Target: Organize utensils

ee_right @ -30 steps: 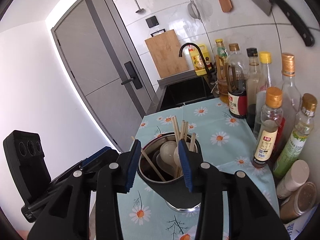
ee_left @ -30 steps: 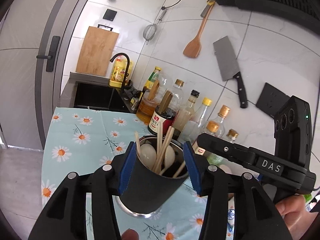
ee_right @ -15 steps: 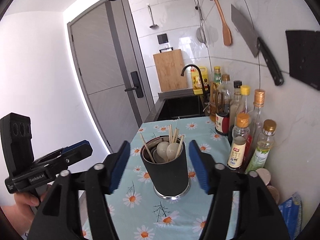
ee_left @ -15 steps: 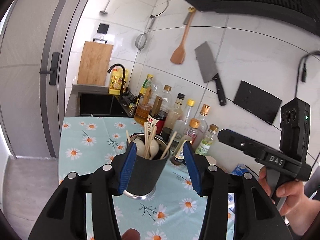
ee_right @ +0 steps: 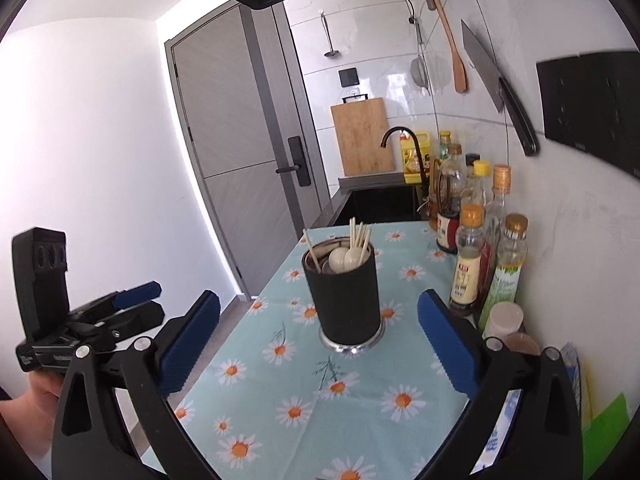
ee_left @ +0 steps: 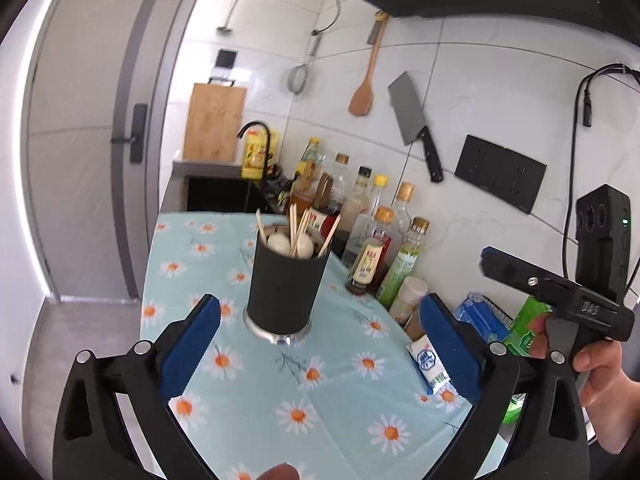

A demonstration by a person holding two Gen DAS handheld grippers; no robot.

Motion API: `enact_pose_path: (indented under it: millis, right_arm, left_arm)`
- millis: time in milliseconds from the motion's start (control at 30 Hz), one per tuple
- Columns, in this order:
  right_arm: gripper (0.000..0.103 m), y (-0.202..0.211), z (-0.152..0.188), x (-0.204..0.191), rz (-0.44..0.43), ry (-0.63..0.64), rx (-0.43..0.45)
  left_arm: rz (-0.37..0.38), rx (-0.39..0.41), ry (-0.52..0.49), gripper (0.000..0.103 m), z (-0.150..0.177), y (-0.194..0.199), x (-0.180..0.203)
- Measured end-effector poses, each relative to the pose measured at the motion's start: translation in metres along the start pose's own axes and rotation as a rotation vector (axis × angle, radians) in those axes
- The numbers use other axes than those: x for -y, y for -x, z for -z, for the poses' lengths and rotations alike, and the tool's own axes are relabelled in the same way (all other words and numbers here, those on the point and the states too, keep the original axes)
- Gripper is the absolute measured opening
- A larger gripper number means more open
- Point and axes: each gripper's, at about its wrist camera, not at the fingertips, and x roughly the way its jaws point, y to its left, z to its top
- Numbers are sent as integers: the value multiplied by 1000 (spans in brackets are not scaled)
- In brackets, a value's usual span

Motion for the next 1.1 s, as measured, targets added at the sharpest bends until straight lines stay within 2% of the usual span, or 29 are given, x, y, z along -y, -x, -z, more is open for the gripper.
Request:
enact_pose_path:
  millis: [133,300,433,700,900,1100]
  right_arm:
    - [98,8,13,-5,-17,43,-17]
    - [98,15,25,-1,-51,30,-33]
    - [98,15,41,-1,-23,69,-61]
    - [98,13,75,-1,50,33,-114]
    - [98,10,94,-11,63,27,-187]
    - [98,10,100,-19,77,30,-203]
  left_arm:
    - [-55,-10,24,97,19,1,9]
    - [-107,-25,17,97,40,6,23]
    - [-131,-48,14,97,56,14,31]
    - [-136,-114,-64,97,78,17,35]
    - [-101,-137,-25,97,87,19,21]
    - [-80,-159,-2,97,92,16,14]
